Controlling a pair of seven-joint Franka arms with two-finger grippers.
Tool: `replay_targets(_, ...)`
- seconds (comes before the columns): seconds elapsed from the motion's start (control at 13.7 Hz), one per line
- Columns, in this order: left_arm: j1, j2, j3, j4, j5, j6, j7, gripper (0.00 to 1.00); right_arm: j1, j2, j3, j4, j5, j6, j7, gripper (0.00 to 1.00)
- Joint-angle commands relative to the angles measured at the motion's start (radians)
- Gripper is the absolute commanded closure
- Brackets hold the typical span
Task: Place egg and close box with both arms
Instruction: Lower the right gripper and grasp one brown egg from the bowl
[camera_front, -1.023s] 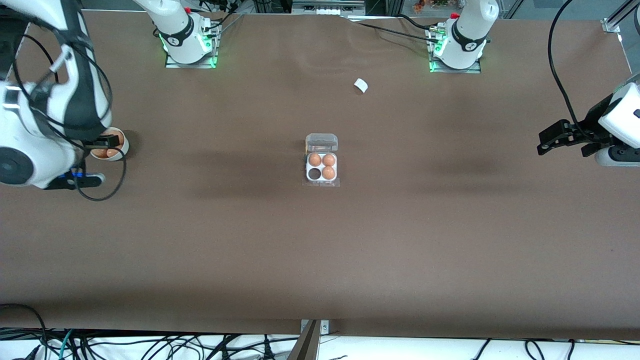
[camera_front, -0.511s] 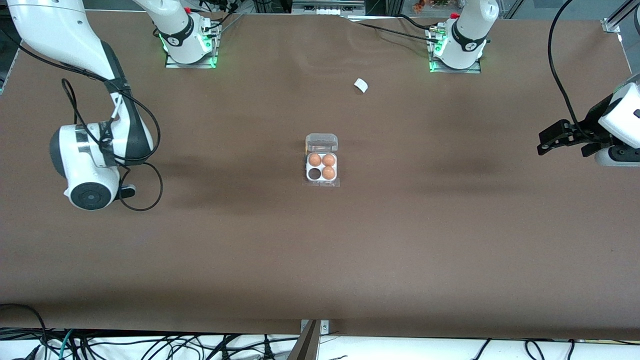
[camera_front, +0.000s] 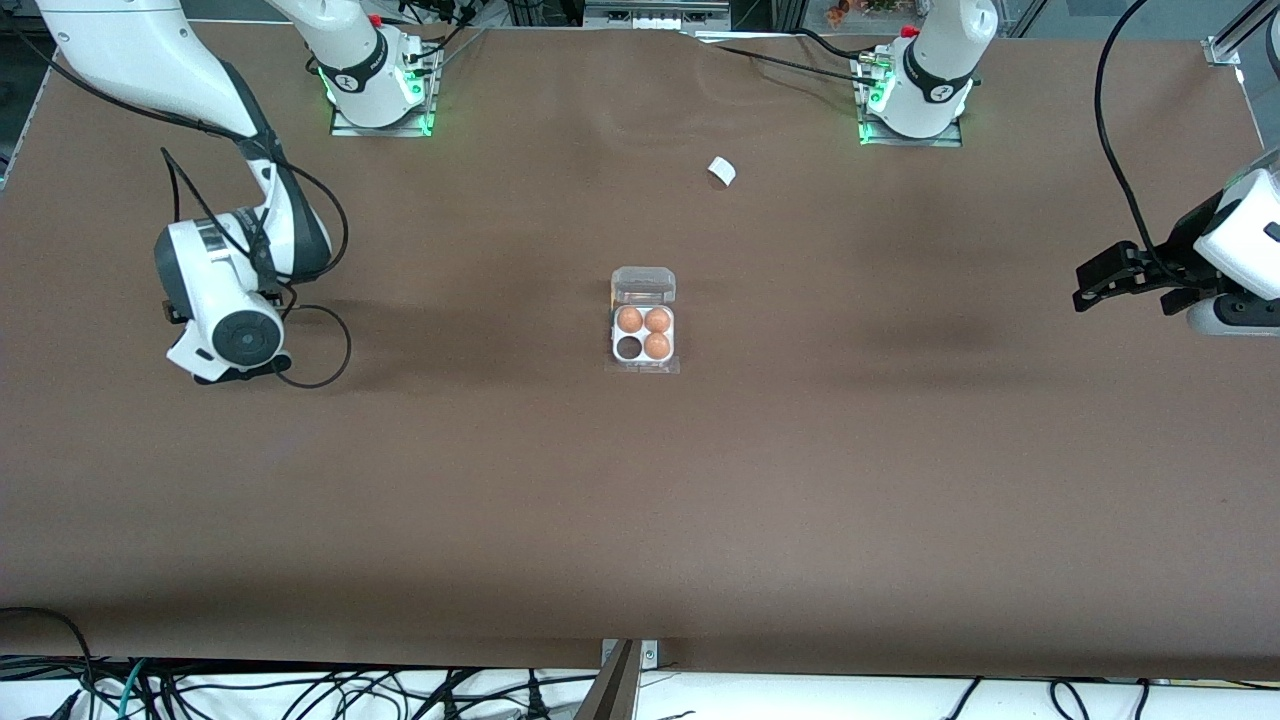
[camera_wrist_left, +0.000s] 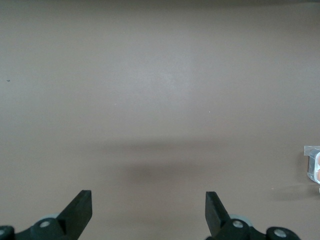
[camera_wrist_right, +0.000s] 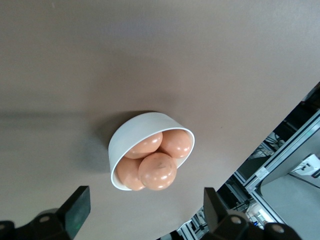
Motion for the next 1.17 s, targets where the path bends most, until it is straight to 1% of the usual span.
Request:
replay_targets(0.0, 0.000, -0.003, 0.001, 0.000, -0.002, -0.003, -0.004, 0.00, -0.004, -0.055, -0.011, -0.108, -0.045, 0.084, 0.028, 0.00)
replay_targets(0.15, 0.000, -0.003, 0.001, 0.000, -0.004, -0.003, -0.004, 0.00, -0.004, -0.055, -0.043, -0.128, -0.086, 0.119, 0.028, 0.00)
replay_targets(0.22, 0.000, -0.003, 0.001, 0.000, -0.004, -0.003, -0.006, 0.00, -0.004, -0.054, -0.050, -0.134, -0.103, 0.134, 0.028, 0.00)
replay_targets(0.37, -0.003, -0.001, 0.000, 0.009, -0.004, -0.003, -0.006, 0.00, -0.004, -0.047, -0.066, -0.136, -0.114, 0.147, 0.028, 0.01)
replay_targets(0.44, -0.003, 0.000, 0.000, 0.015, -0.004, -0.003, -0.006, 0.00, -0.004, -0.046, -0.067, -0.137, -0.114, 0.147, 0.028, 0.06)
replay_targets(0.51, -0.002, 0.011, 0.000, 0.018, -0.004, -0.003, -0.006, 0.00, -0.004, -0.043, -0.067, -0.137, -0.114, 0.147, 0.028, 0.06)
replay_targets(0.73, -0.003, 0.011, 0.000, 0.018, -0.004, -0.003, -0.006, 0.00, -0.006, -0.035, -0.067, -0.137, -0.113, 0.148, 0.030, 0.16)
replay_targets(0.95, -0.003, 0.011, 0.000, 0.020, -0.004, -0.003, -0.007, 0.00, -0.009, -0.025, -0.067, -0.136, -0.113, 0.168, 0.030, 0.20)
replay_targets(1.02, -0.003, 0.011, 0.000, 0.020, -0.004, -0.003, -0.006, 0.00, -0.009, -0.020, -0.067, -0.136, -0.113, 0.171, 0.030, 0.23)
replay_targets(1.1, -0.003, 0.011, 0.000, 0.020, -0.004, -0.003, -0.006, 0.00, -0.010, -0.017, -0.068, -0.134, -0.113, 0.174, 0.030, 0.23)
